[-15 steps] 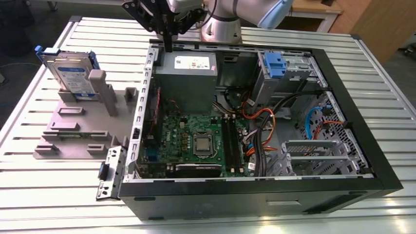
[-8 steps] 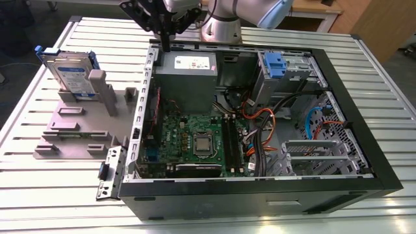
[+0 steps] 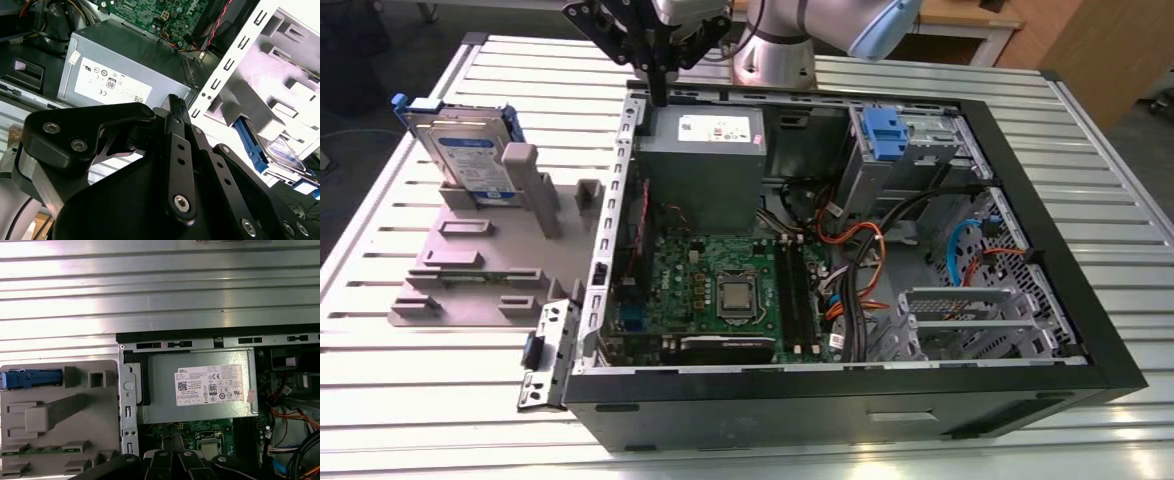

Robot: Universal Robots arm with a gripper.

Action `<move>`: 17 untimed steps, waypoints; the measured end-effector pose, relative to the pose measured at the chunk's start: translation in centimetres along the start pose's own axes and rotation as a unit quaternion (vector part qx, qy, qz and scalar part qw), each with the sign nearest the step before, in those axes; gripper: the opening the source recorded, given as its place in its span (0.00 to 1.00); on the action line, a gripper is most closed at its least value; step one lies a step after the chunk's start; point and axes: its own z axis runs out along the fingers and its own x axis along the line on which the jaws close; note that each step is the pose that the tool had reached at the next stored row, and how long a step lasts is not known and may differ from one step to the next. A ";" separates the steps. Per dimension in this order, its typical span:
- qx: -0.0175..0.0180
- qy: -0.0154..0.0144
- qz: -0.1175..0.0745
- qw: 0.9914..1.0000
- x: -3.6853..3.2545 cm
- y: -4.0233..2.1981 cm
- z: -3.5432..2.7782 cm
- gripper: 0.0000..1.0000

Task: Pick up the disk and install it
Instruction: 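Reach for the disk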

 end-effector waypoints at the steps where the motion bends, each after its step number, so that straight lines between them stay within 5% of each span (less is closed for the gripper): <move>1: 0.000 0.000 0.000 1.000 0.00 0.00 0.00 0.11; 17: 0.000 0.000 0.000 1.000 1.02 -0.08 0.01 0.11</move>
